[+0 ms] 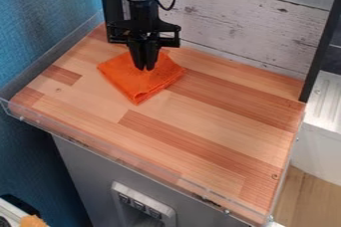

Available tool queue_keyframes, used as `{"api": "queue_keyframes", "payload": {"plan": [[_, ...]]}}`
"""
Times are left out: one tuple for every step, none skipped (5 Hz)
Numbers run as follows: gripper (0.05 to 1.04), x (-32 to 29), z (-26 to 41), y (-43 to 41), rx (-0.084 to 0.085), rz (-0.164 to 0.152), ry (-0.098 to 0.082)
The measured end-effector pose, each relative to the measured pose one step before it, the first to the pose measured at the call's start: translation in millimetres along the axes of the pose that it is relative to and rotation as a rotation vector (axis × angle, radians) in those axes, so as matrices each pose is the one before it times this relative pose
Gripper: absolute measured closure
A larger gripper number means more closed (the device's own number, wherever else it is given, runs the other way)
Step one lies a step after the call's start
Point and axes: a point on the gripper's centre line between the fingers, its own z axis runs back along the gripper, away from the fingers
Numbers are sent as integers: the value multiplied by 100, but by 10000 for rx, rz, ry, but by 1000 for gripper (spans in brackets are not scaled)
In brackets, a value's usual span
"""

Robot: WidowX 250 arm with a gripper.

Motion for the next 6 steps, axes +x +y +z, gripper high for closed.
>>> {"api": "queue_keyframes", "payload": {"plan": [[1017,0,-1302,54,48,217,196],[1024,259,-776,-217,52,61,-22],[1025,340,-987,-241,37,-80,-113],[1025,165,-218,-5,-14,-101,-199],[1025,25,-192,176,-72,-415,-116],[1025,-27,-61,293,-58,-552,2]]}}
